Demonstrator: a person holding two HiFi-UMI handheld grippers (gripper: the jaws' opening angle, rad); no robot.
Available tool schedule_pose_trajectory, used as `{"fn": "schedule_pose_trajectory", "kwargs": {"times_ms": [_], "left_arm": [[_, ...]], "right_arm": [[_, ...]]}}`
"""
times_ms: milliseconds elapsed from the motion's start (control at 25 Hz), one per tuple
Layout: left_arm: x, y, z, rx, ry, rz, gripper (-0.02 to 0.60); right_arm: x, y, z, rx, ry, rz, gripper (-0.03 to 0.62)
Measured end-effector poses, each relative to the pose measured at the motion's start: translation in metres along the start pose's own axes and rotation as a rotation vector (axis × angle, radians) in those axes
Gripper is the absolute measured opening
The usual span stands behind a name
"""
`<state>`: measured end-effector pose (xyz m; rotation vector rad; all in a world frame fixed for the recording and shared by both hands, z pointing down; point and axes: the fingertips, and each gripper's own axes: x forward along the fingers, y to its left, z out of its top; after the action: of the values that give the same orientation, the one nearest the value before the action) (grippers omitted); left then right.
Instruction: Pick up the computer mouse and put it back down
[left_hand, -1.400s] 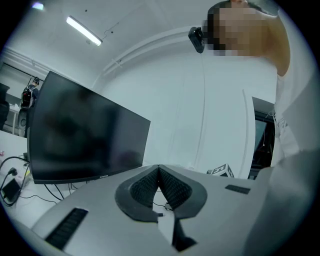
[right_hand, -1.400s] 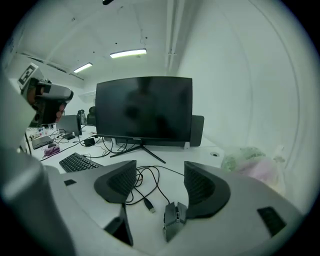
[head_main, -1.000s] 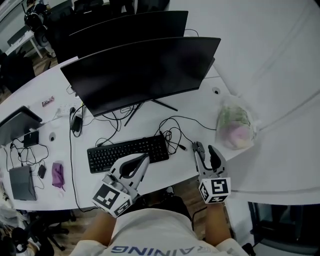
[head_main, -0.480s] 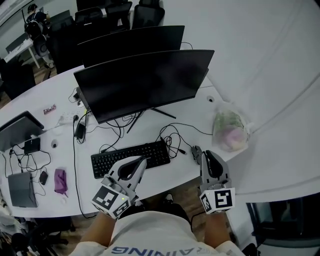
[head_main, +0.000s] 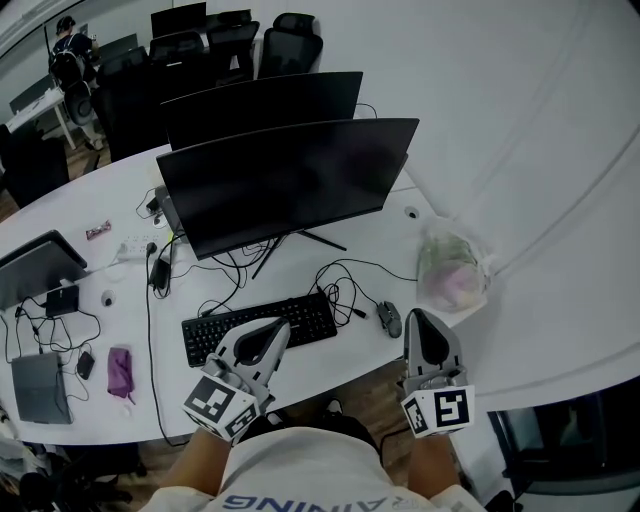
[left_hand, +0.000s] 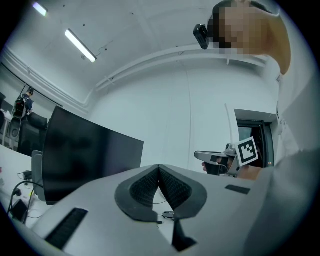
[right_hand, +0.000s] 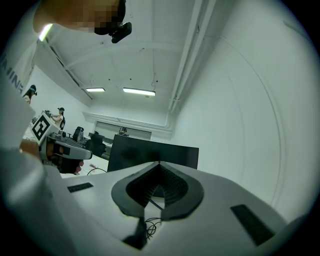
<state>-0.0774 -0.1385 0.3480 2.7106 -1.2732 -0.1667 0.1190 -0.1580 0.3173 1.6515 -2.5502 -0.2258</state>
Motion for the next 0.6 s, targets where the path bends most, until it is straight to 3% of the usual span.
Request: {"fn": "schedule_pose_trajectory", "kwargs": {"times_ms": [600], "left_arm": [[-0.005,-0.012,0.0,0.01,-0.011,0.007,0.005]], "right_arm": [[-0.009,0.001,0.001,-0.006,0.0,0.02,0.02]]}}
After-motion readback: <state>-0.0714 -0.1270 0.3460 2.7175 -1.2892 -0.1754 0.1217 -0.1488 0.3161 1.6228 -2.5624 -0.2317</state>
